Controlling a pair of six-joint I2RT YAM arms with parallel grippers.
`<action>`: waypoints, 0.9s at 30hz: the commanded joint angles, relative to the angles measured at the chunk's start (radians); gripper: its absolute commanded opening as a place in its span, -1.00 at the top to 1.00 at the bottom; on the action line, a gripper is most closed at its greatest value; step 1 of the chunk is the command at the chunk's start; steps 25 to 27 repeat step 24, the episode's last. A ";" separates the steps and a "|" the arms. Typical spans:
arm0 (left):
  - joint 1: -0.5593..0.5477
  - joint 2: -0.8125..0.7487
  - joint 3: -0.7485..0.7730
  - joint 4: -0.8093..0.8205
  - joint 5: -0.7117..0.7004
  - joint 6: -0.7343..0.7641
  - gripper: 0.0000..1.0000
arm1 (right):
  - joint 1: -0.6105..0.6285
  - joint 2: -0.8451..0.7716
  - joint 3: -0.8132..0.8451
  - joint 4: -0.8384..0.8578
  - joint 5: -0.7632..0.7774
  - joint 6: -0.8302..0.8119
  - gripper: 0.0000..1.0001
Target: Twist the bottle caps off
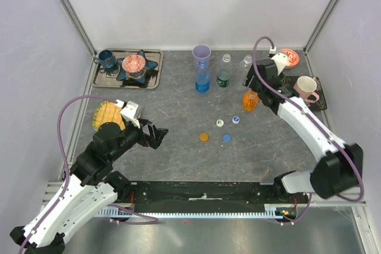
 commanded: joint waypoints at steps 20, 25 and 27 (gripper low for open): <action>0.004 0.338 0.085 0.068 -0.081 -0.407 -0.99 | 0.676 -0.501 -0.300 0.117 0.181 -0.263 -0.59; 0.004 0.320 0.094 0.042 -0.129 -0.424 -0.99 | 0.676 -0.497 -0.317 0.133 0.161 -0.251 -0.61; 0.004 0.320 0.094 0.042 -0.129 -0.424 -0.99 | 0.676 -0.497 -0.317 0.133 0.161 -0.251 -0.61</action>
